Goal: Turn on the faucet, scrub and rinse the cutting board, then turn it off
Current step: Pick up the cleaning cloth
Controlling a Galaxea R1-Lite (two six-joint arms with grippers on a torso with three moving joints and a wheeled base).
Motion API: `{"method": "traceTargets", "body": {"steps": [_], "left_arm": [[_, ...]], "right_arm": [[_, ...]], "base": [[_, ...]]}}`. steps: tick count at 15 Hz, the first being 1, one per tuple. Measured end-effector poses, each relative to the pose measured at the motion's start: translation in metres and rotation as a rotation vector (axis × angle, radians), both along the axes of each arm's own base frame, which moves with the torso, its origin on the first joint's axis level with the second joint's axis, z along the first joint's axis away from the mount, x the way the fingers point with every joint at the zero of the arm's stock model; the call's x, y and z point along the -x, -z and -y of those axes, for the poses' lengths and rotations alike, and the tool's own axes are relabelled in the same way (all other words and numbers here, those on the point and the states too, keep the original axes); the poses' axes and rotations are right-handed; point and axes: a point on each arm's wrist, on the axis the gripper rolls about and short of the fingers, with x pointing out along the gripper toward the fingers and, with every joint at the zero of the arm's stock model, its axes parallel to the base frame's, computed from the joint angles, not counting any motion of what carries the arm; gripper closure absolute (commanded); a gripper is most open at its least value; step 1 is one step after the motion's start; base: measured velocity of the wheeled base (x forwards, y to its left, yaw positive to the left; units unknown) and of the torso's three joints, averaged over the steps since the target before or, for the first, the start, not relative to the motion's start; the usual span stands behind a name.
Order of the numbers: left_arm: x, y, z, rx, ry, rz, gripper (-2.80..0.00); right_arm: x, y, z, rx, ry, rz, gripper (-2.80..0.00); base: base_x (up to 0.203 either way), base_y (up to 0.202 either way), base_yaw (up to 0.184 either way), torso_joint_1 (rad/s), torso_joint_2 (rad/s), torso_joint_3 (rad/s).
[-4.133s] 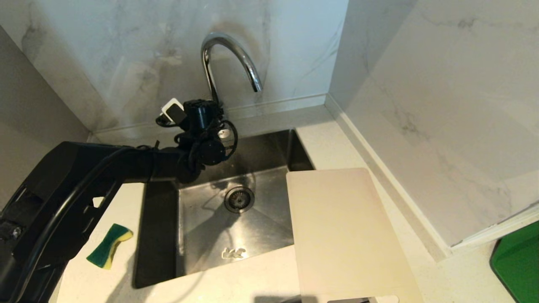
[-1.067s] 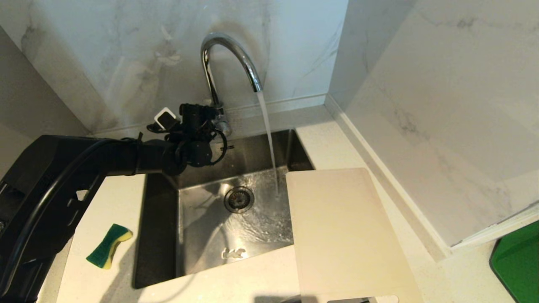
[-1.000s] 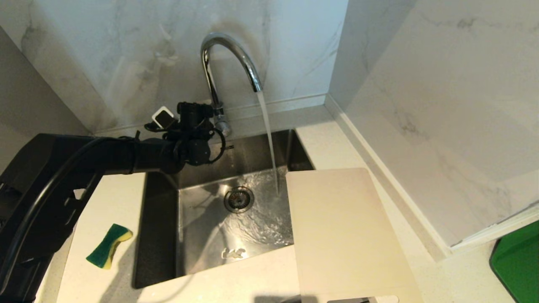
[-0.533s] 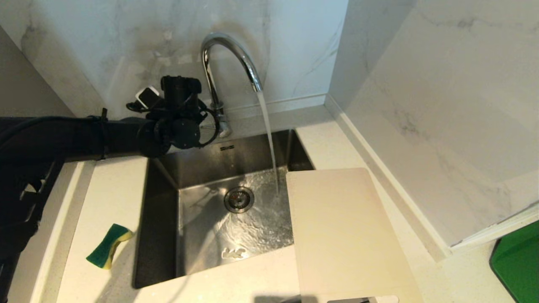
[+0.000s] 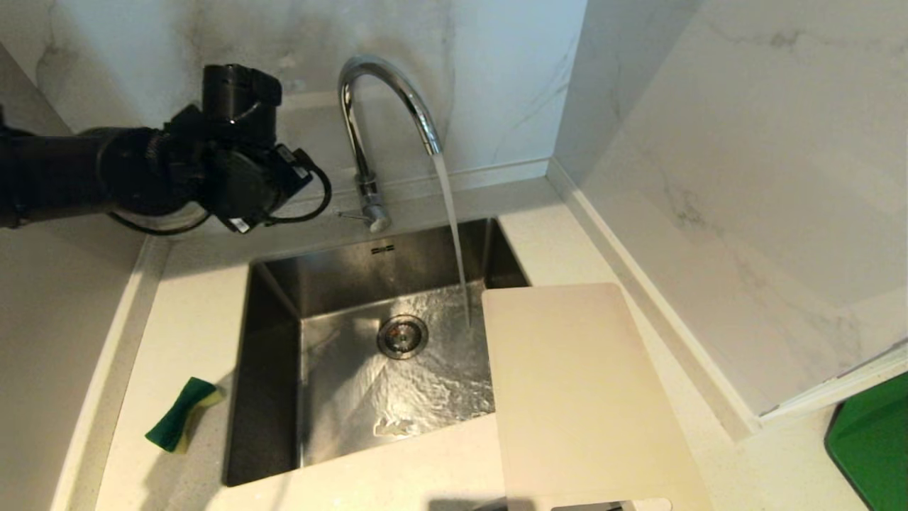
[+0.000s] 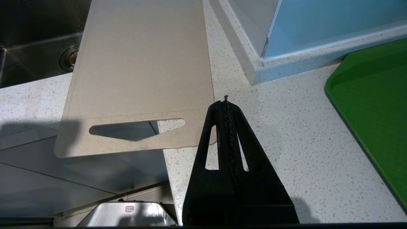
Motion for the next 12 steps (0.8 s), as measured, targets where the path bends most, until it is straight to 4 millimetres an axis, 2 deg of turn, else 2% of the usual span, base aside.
{"method": "traceTargets", "body": {"steps": [4, 5, 6, 10, 12], "left_arm": [[0.042, -0.022, -0.027, -0.040, 0.138, -0.146, -2.80], [0.048, -0.025, -0.030, -0.049, 0.142, -0.155, -0.15], [0.053, -0.026, -0.033, -0.060, 0.142, -0.176, 0.00], [0.071, -0.026, -0.039, -0.095, 0.191, -0.285, 0.00], [0.085, -0.025, -0.046, -0.114, 0.277, -0.379, 0.00]], "right_arm": [[0.000, 0.000, 0.000, 0.000, 0.000, 0.000, 0.00], [0.000, 0.000, 0.000, 0.000, 0.001, 0.000, 0.00], [0.000, 0.000, 0.000, 0.000, -0.001, 0.000, 0.00], [0.000, 0.000, 0.000, 0.000, 0.000, 0.000, 0.00], [0.000, 0.000, 0.000, 0.000, 0.001, 0.000, 0.00]], "base": [[0.000, 0.000, 0.000, 0.000, 0.00, 0.000], [0.000, 0.000, 0.000, 0.000, 0.00, 0.000], [0.000, 0.000, 0.000, 0.000, 0.00, 0.000], [0.000, 0.000, 0.000, 0.000, 0.00, 0.000], [0.000, 0.000, 0.000, 0.000, 0.00, 0.000]]}}
